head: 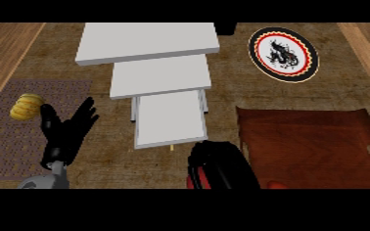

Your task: Pick the tomato from the tray and place it in the tiered shelf

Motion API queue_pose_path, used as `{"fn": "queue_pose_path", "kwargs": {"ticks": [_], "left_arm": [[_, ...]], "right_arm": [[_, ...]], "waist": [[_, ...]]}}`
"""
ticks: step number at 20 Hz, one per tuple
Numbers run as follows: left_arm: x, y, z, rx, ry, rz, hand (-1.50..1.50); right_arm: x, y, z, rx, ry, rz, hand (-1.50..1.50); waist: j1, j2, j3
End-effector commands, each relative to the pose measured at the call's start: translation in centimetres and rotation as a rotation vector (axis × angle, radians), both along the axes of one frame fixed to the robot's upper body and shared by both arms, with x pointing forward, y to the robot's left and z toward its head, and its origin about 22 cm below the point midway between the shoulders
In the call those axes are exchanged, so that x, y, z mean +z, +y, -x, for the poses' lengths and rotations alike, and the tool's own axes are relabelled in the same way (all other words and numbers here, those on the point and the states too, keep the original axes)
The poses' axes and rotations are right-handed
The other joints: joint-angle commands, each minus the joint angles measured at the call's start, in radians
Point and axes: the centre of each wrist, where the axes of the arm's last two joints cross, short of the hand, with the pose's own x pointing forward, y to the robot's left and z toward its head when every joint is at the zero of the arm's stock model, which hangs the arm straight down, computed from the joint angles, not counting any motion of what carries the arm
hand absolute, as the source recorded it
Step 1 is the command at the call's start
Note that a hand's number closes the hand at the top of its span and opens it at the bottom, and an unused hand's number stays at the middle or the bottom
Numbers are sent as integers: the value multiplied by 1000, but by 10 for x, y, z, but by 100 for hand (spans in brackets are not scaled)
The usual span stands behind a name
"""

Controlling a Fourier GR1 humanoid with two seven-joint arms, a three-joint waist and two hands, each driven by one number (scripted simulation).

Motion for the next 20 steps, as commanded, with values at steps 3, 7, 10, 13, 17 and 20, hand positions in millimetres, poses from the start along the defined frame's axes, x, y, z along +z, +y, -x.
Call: {"fn": "queue_pose_path", "kwargs": {"ticks": [3, 7, 10, 13, 17, 20], "left_arm": [[-8, 5, 0, 26, 26, -10, 0], [-7, 2, 6, 8, 33, 1, 0], [-4, -5, -1, -1, 10, -9, 0], [-3, -2, 3, 1, 13, 1, 0], [-3, -11, -3, -14, 2, -9, 0], [-6, -1, 6, 3, 12, -8, 0]], "right_arm": [[63, 30, 45, -114, -174, -94, 150], [82, 38, 58, -189, -213, -68, 150], [103, 39, 53, -244, -255, -61, 150], [122, 40, 48, -302, -279, -67, 150], [141, 42, 31, -345, -295, -111, 150], [162, 47, 13, -396, -317, -143, 150]], "waist": [[-29, 1, -3], [-11, 0, -2], [-6, 8, -2], [5, 8, -1], [6, 10, -3], [19, 11, -1]]}}
